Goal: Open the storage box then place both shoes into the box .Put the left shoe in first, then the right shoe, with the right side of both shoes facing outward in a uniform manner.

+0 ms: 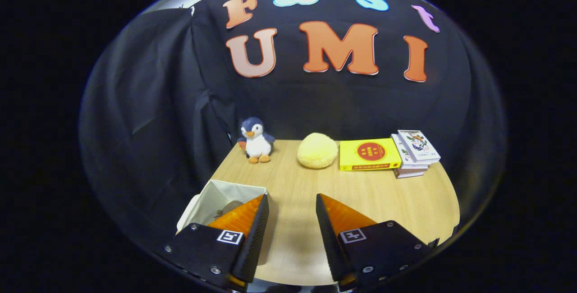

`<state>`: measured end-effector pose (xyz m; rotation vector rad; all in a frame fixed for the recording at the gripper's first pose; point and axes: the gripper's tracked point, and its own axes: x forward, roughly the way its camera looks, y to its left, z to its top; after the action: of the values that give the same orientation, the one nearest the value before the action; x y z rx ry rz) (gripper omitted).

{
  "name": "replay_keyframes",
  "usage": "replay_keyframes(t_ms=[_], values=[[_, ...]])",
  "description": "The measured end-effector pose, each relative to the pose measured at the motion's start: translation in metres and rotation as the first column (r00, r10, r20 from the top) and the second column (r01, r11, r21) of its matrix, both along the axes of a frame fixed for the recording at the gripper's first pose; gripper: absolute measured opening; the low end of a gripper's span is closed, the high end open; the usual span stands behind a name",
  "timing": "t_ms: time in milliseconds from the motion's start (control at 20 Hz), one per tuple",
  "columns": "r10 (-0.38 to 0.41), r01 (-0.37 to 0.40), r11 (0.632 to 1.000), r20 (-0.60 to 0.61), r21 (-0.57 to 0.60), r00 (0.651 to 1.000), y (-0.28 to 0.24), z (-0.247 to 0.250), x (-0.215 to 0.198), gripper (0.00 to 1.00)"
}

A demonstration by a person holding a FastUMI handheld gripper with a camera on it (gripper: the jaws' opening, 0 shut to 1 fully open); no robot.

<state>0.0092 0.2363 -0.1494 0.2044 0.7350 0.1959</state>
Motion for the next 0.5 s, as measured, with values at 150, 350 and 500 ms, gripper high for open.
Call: replay_keyframes(t_ms=[150, 350, 500], values=[[-0.067, 0.064, 0.998, 0.131, 0.025, 0.989, -0.055, 0.030, 0.011, 0.67], [-0.119, 0.125, 0.992, 0.257, -0.009, 0.959, -0.123, 0.058, 0.013, 0.69], [-0.148, 0.165, 0.986, 0.341, -0.022, 0.928, -0.166, 0.080, 0.014, 0.73]])
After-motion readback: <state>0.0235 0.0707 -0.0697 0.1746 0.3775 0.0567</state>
